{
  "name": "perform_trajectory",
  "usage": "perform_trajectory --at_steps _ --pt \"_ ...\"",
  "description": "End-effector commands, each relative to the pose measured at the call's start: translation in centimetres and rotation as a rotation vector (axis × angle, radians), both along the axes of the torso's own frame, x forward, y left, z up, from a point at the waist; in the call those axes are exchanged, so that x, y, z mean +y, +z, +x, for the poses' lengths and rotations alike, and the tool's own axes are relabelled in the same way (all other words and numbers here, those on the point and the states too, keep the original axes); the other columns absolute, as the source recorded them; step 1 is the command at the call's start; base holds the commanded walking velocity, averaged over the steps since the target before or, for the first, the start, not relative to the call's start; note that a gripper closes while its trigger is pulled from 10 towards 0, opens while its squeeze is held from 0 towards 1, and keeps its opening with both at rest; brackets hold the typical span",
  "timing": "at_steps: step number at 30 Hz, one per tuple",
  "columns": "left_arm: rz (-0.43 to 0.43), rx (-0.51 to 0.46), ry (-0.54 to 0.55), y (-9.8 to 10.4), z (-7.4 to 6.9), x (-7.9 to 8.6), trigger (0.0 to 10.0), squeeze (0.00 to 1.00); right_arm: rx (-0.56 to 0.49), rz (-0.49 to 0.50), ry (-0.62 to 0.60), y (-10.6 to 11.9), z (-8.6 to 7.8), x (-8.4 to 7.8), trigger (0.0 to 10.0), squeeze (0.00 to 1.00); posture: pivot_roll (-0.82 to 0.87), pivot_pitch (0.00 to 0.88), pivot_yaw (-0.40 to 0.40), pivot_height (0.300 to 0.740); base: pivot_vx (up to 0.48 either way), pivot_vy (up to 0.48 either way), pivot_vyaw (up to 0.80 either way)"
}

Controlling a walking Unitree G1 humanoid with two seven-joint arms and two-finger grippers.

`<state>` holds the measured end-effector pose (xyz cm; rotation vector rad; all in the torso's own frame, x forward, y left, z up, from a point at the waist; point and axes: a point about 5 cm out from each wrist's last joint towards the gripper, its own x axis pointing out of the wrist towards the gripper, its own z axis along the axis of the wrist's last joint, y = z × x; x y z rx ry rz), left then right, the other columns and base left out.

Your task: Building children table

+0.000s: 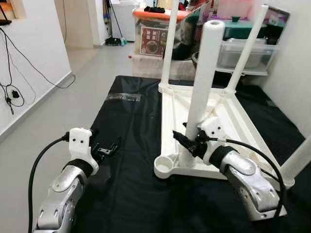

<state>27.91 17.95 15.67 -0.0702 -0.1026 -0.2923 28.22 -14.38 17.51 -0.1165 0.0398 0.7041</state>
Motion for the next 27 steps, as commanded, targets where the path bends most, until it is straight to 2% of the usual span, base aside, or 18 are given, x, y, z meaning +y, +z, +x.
perform_trajectory --at_steps 1,4,6,10,12,16,22,24,26,27 --pt "-0.008 0.032 -0.007 -0.5 0.0 -0.1 10.0 0.00 0.141 0.024 0.103 -1.7 -1.7 1.3 0.0 0.00 0.04 0.000 -0.077 0.740 0.000 0.000 0.00" --pt "-0.009 0.034 -0.007 -0.6 0.0 -0.1 10.0 0.00 0.135 0.028 0.111 -1.4 -2.1 1.4 0.0 0.00 0.04 0.000 -0.076 0.740 0.000 0.000 0.00" --pt "-0.011 0.034 -0.009 -0.5 0.0 -0.2 10.0 0.00 0.110 0.031 0.157 -0.1 -3.4 1.4 0.0 0.00 0.04 0.000 -0.073 0.740 0.000 0.000 0.00" --pt "-0.012 0.035 -0.010 -0.6 0.0 -0.2 10.0 0.00 0.100 0.026 0.190 0.3 -3.9 1.3 0.0 0.00 0.03 0.000 -0.071 0.740 0.000 0.000 0.00" --pt "-0.015 0.037 -0.014 -0.7 0.0 -0.3 10.0 0.00 0.089 0.014 0.236 1.3 -4.8 0.7 0.0 0.00 0.02 0.000 -0.065 0.740 0.000 0.000 0.00" --pt "-0.017 0.039 -0.020 -0.8 0.1 -0.6 10.0 0.00 0.092 0.012 0.262 2.1 -5.4 0.3 0.0 0.00 0.01 0.000 -0.062 0.740 0.000 0.000 0.00" --pt "-0.014 0.040 -0.028 -0.9 0.3 -0.9 10.0 0.00 0.061 0.035 0.235 3.3 -5.0 0.3 0.0 0.00 0.01 0.000 -0.060 0.740 0.000 0.000 0.00" --pt "-0.009 0.036 -0.026 -0.8 0.4 -0.7 10.0 0.00 0.007 0.066 0.201 4.6 -4.3 0.5 0.0 0.00 0.02 0.000 -0.062 0.740 0.000 0.000 0.00" --pt "-0.009 0.036 -0.026 -0.8 0.4 -0.7 10.0 0.00 0.007 0.066 0.201 4.6 -4.3 0.5 0.0 0.00 0.02 0.000 -0.062 0.740 0.000 0.000 0.00" --pt "-0.007 0.034 -0.023 -0.8 0.4 -0.6 10.0 0.00 -0.021 0.079 0.195 5.5 -4.0 0.5 0.0 0.00 0.02 0.000 -0.064 0.740 0.000 0.000 0.00"
